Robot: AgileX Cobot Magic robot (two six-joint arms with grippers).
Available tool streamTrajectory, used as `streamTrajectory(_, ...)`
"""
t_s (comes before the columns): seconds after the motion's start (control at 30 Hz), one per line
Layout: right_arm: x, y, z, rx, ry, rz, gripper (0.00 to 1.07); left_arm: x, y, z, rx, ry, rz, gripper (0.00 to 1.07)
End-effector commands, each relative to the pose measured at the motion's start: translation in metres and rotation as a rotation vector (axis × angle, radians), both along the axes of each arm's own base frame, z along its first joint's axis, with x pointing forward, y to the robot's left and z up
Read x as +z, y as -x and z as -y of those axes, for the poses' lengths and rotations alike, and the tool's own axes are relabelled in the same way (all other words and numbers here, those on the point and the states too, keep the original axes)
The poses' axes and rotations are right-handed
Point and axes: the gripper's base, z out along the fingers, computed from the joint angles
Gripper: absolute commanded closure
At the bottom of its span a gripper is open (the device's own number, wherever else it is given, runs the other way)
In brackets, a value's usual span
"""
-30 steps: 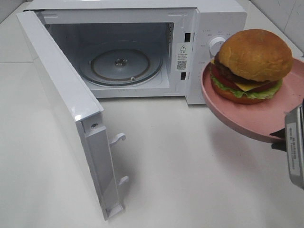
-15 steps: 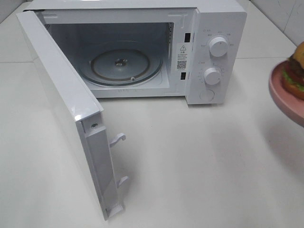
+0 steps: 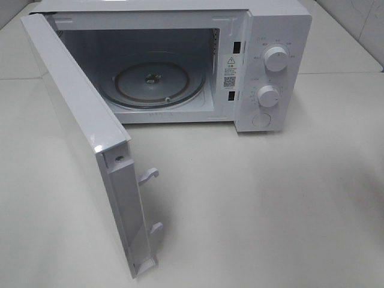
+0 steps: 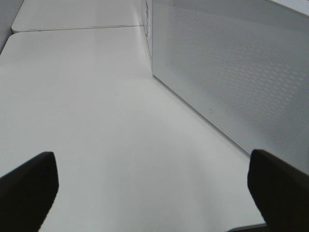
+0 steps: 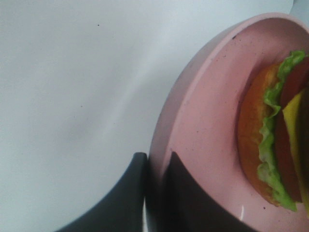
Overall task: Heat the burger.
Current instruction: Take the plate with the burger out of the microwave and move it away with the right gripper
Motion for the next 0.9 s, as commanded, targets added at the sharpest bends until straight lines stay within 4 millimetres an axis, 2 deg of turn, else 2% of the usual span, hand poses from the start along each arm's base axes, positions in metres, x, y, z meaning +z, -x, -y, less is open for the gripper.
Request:
streamTrajectory(0.03, -0.001, -0.011, 0.002, -0.071, 0.002, 0.058, 1.02, 0.0, 0.0, 0.0, 0.002, 0.004, 0.003, 0.04)
streamTrajectory(0.37, -0.027, -0.03, 0.001, -0.174, 0.022, 0.019, 1.01, 0.0, 0.0, 0.0, 0.002, 0.004, 0.003, 0.04)
streamTrajectory(0.5, -0.041, -0.04, 0.012, -0.265, 0.001, 0.007, 1.0, 0.0, 0.0, 0.0, 0.002, 0.004, 0.003, 0.04)
streamTrajectory(0.9, -0.074, -0.056, 0.026, -0.363, 0.022, -0.032, 1.0, 0.0, 0.0, 0.0, 0.002, 0.004, 0.003, 0.04)
